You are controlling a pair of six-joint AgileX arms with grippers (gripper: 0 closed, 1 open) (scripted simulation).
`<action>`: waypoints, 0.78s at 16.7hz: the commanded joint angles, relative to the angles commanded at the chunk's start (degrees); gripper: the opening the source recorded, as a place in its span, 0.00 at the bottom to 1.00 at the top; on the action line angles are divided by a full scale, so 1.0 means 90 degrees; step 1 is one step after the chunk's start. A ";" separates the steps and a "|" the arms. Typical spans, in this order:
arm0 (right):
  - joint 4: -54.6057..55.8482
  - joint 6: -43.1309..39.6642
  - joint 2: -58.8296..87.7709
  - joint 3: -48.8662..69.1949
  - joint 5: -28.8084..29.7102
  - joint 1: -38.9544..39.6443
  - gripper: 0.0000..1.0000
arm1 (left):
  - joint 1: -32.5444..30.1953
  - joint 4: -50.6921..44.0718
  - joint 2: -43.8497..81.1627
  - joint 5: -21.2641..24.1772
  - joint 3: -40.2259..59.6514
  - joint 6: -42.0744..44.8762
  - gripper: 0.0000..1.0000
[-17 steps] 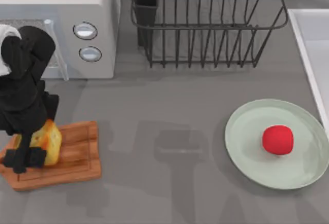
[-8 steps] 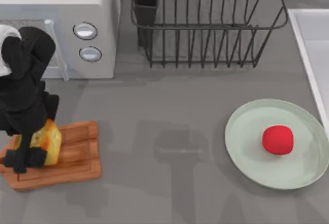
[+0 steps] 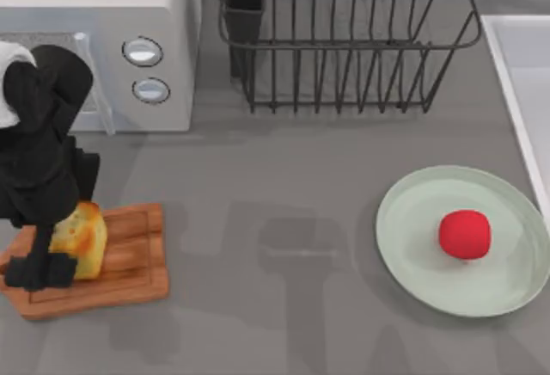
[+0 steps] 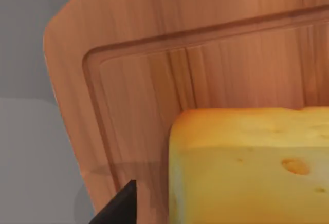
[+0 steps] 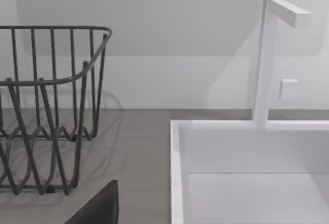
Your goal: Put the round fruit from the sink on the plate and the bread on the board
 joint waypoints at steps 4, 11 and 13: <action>0.0000 0.0000 0.0000 0.0000 0.0000 0.0000 1.00 | 0.0000 0.0000 0.0000 0.0000 0.0000 0.0000 1.00; 0.0000 0.0000 0.0000 0.0000 0.0000 0.0000 1.00 | 0.0057 0.0224 -0.0354 -0.0007 -0.0162 0.0305 1.00; 0.0000 0.0000 0.0000 0.0000 0.0000 0.0000 1.00 | 0.0126 0.0530 -0.0878 -0.0011 -0.0465 0.0821 1.00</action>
